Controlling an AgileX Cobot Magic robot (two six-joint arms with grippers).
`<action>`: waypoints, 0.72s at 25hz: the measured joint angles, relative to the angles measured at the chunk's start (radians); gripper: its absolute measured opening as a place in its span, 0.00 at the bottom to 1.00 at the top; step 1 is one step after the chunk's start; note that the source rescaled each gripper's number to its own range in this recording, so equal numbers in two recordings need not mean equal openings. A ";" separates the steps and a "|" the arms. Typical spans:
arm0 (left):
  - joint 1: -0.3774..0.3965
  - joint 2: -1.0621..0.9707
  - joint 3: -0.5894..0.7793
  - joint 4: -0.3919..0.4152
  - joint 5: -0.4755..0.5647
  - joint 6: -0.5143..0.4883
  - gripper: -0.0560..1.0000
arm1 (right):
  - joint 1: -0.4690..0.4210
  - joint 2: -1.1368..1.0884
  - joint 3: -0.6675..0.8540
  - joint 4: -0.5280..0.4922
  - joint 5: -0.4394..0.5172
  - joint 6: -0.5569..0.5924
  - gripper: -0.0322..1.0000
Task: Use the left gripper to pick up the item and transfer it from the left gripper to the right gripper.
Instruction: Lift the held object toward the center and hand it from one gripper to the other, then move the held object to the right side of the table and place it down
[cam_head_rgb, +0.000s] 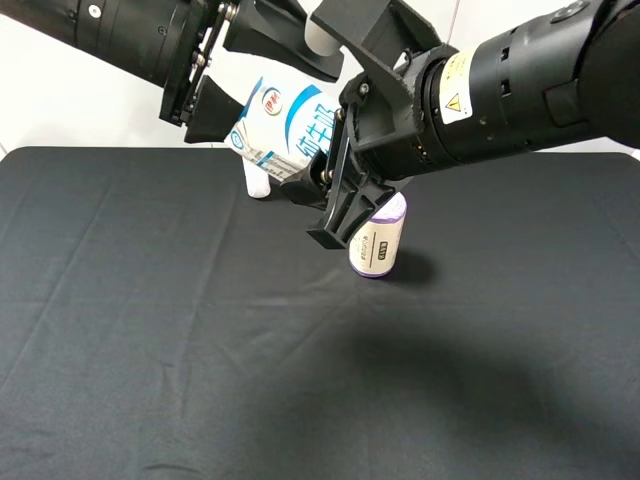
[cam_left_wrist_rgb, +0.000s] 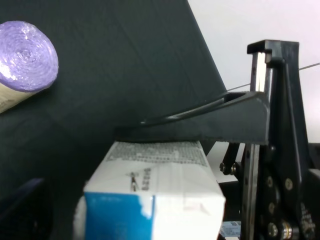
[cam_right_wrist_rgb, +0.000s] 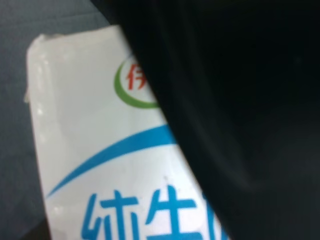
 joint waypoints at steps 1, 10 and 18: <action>0.000 0.000 0.000 0.000 0.000 0.000 0.99 | 0.000 0.000 0.000 0.000 0.000 0.000 0.05; 0.001 -0.036 -0.001 0.027 0.007 -0.003 1.00 | 0.000 0.000 0.000 0.004 -0.018 0.000 0.05; 0.114 -0.156 -0.003 0.072 0.064 -0.052 1.00 | 0.000 0.000 0.000 0.011 -0.027 0.000 0.04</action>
